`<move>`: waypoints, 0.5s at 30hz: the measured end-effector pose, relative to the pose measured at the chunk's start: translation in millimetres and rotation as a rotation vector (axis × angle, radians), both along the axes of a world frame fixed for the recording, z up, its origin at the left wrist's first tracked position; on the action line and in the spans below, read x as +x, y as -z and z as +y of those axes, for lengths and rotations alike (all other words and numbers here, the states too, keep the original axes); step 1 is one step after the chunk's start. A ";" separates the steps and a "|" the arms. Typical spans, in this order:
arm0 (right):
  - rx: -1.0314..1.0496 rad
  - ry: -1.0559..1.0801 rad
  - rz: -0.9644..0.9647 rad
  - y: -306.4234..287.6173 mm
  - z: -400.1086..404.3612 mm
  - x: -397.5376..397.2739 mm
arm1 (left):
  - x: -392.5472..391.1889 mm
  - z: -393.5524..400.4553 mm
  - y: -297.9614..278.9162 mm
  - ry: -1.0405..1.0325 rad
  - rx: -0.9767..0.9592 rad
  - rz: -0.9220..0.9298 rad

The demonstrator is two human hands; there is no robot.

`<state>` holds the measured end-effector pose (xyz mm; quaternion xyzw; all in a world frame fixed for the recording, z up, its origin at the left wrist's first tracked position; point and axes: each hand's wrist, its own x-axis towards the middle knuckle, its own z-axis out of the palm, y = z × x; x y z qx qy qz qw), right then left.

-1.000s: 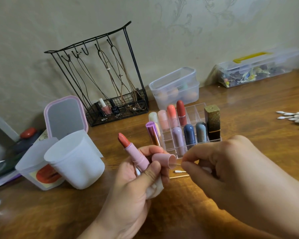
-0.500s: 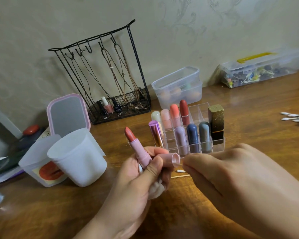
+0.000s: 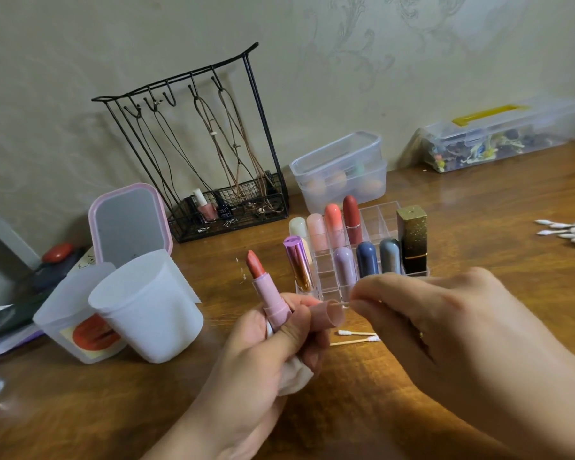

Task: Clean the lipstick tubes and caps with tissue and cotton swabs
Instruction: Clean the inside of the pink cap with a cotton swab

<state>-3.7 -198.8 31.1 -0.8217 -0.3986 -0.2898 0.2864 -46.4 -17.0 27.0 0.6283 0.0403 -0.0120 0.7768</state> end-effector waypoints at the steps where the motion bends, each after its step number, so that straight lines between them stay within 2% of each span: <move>1: -0.014 0.023 -0.023 -0.7 -0.6 0.8 | 0.0 1.2 -0.5 0.002 -0.027 0.022; 6: -0.098 0.030 -0.006 -3.9 -0.7 -1.5 | 2.8 7.9 2.2 -0.001 -0.094 0.088; 11: 0.100 -0.082 0.177 -12.6 -7.4 -3.4 | 3.4 9.5 1.3 0.043 -0.391 0.219; 15: 0.140 -0.052 0.165 -16.2 -9.8 -1.8 | 4.9 9.6 -1.9 0.005 -0.535 0.280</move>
